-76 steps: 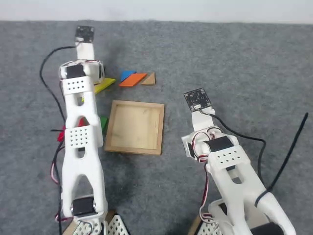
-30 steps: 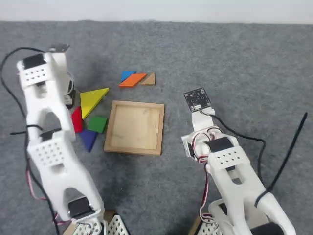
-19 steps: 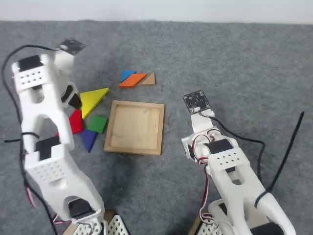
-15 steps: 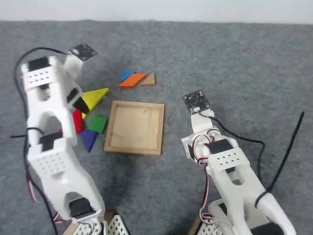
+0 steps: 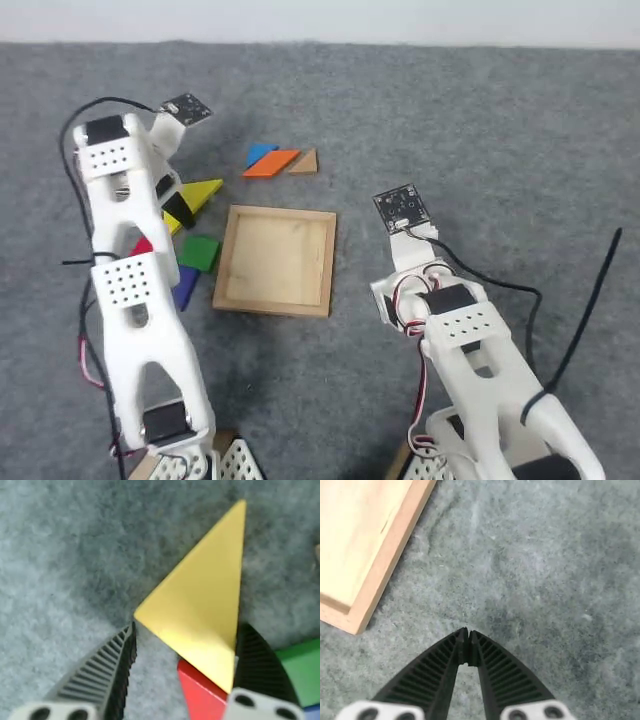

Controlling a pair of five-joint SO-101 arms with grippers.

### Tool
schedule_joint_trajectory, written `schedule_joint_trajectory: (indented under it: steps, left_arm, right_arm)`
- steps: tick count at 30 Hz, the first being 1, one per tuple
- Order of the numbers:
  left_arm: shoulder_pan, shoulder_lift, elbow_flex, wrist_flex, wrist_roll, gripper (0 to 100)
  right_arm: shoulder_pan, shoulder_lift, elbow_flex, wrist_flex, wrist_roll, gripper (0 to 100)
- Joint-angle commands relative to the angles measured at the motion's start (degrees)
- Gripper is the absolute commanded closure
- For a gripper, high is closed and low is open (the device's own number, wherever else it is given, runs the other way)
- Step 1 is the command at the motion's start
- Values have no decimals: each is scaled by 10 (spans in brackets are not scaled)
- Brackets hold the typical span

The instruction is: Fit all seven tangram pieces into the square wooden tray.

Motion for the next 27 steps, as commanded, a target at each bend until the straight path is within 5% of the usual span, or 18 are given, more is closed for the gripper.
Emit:
schedule_joint_trajectory:
  steps: [1, 12, 27]
  left_arm:
    - [24, 74, -139, 31, 37, 696]
    - [35, 76, -147, 33, 39, 697]
    - [40, 41, -59, 33, -56, 759]
  right_arm:
    - [8, 0, -7, -12, 9, 990]
    - [8, -1, -7, -12, 10, 990]
    - [7, -5, -7, -10, 11, 990]
